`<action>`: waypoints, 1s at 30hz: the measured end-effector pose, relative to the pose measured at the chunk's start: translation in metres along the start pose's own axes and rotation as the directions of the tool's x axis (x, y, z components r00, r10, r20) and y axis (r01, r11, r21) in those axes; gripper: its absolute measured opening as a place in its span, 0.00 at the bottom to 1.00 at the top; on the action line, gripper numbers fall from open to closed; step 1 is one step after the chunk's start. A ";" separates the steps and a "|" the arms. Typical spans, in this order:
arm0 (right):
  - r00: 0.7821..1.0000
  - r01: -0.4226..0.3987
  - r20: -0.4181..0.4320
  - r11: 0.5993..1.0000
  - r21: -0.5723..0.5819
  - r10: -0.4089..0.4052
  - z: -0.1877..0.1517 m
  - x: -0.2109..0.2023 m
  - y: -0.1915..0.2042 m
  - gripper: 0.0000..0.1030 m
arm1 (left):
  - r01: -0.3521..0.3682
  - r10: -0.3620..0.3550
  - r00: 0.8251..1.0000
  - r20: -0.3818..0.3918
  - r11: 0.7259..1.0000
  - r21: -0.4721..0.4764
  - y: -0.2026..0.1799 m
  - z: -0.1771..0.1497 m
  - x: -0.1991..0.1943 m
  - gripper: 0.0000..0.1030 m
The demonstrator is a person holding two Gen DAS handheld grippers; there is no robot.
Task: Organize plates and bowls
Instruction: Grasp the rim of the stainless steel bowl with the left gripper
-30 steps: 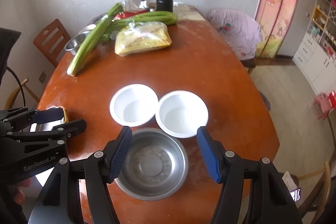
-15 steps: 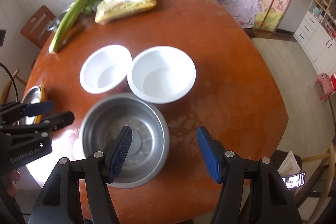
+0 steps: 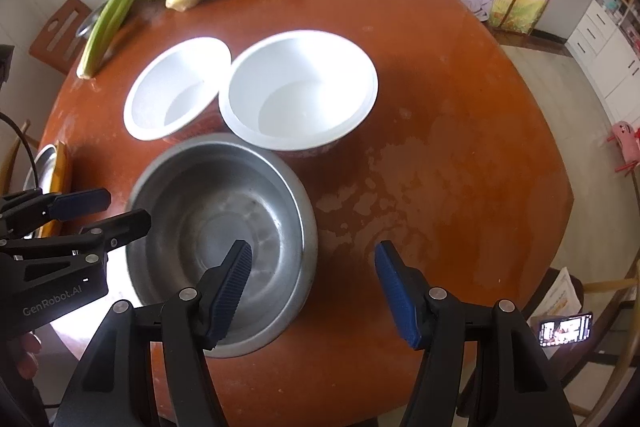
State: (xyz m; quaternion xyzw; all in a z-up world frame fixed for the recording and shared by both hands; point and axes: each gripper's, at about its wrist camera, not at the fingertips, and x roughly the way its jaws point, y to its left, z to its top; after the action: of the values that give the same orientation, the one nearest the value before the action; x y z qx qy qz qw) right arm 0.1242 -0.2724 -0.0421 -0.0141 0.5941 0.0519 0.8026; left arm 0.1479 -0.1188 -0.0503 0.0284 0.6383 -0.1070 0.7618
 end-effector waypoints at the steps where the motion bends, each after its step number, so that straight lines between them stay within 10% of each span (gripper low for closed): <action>1: 1.000 0.001 -0.003 1.000 -0.004 -0.001 0.000 0.002 0.001 0.64 | 0.005 -0.005 1.000 -0.004 1.000 -0.004 0.001 0.000 0.002 0.50; 30: 0.997 -0.055 -0.057 0.998 -0.042 0.052 0.004 0.022 0.021 0.49 | 0.069 -0.071 0.996 -0.059 0.997 -0.033 -0.008 0.018 0.037 0.35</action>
State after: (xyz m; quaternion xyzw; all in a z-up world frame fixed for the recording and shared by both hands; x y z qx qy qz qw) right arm 0.1323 -0.2498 -0.0610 -0.0172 0.6153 0.0860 0.7834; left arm 0.1696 -0.1345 -0.0827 -0.0027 0.6630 -0.1228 0.7384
